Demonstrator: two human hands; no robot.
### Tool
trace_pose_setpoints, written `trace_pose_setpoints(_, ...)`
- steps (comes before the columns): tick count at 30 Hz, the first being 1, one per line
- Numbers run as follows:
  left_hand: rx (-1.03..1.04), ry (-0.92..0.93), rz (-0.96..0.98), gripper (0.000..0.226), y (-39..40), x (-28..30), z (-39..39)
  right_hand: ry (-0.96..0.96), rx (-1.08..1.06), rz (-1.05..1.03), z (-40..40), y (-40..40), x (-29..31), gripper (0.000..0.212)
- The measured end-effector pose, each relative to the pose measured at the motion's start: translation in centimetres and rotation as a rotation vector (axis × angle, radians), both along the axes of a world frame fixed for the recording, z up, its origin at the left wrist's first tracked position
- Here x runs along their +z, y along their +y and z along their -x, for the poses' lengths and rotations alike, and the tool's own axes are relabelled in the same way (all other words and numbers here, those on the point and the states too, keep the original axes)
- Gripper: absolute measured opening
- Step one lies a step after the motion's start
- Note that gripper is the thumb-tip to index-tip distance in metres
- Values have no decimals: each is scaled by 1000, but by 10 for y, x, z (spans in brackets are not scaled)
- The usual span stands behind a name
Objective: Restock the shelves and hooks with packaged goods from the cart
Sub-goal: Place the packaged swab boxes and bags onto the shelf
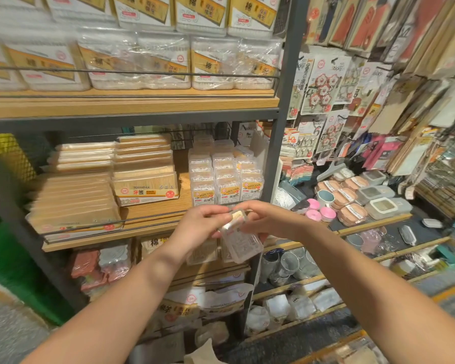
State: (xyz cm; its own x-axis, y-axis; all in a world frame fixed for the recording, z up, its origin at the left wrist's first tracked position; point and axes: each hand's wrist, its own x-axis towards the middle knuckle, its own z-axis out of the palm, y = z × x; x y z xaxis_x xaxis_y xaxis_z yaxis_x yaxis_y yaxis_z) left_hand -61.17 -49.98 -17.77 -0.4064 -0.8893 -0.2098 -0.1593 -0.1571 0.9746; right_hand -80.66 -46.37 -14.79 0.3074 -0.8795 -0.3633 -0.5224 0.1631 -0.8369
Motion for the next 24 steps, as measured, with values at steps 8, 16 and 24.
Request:
trace_pose_setpoints(8, 109, -78, 338, 23, -26, 22, -5, 285, -176, 59, 39, -22, 27, 31)
trace_pose_setpoints(16, 114, -361, 517, 54, -63, 22, 4, 460, -359, 307, 42, -52, 31, 54)
trace_pose_setpoints(24, -167, -610, 591, 78, -112, 49, 25, 659, -351, 430, 30, -55, 20, 63)
